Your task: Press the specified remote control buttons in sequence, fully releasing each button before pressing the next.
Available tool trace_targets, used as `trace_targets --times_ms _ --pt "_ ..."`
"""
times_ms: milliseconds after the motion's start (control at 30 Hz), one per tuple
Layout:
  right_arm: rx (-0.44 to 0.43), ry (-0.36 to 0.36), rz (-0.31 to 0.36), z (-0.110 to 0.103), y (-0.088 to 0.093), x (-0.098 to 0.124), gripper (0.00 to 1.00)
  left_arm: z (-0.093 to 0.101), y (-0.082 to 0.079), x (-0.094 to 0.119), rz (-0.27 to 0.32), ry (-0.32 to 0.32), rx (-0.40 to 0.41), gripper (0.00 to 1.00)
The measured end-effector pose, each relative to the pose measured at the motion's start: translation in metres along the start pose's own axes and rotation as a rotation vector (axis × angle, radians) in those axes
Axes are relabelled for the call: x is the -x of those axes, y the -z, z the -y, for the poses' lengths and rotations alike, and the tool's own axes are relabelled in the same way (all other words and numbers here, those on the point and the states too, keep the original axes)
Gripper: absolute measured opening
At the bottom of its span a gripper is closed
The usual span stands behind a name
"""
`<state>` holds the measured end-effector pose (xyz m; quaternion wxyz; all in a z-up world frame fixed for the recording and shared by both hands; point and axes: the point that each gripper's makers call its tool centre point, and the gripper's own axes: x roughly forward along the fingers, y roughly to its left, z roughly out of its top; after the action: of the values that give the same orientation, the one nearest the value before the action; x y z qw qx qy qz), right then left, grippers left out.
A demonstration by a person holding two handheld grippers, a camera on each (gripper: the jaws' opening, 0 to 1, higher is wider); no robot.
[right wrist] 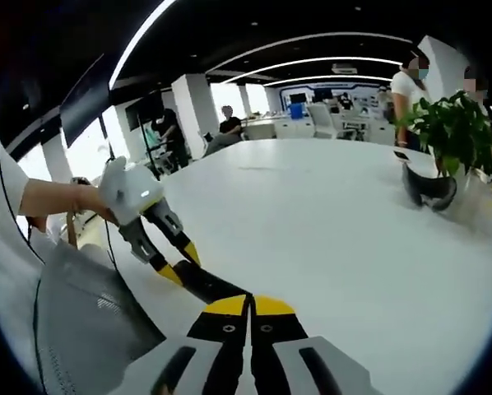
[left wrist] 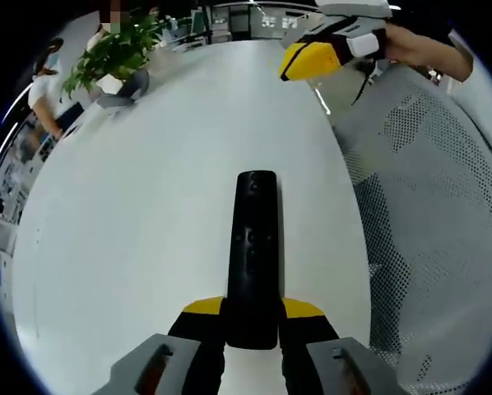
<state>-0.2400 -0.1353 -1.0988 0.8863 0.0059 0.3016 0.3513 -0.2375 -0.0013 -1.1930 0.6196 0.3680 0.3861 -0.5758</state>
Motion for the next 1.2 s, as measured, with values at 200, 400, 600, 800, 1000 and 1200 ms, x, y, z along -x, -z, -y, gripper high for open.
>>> trace_targets --times_ms 200,400,600,800,1000,1200 --pt "0.051 -0.094 -0.111 -0.004 0.013 -0.033 0.0 0.0 0.0 0.0 0.019 -0.003 0.008 0.24" --pt "0.153 -0.152 -0.246 -0.009 0.034 -0.055 0.0 0.0 0.0 0.001 0.051 0.0 0.007 0.24" --pt "0.265 -0.191 -0.372 -0.01 0.049 -0.067 0.0 0.001 0.0 0.001 0.091 -0.014 0.026 0.24" --pt "0.318 -0.191 -0.436 -0.005 0.05 -0.072 0.0 0.002 0.001 0.002 0.159 -0.03 0.047 0.24" --pt "0.407 -0.227 -0.472 -0.009 0.047 -0.077 0.0 0.003 0.0 0.002 0.196 -0.031 0.048 0.24" --pt "0.534 -0.276 -0.528 -0.013 0.053 -0.078 0.0 0.004 -0.001 0.002 0.207 -0.019 0.039 0.24"
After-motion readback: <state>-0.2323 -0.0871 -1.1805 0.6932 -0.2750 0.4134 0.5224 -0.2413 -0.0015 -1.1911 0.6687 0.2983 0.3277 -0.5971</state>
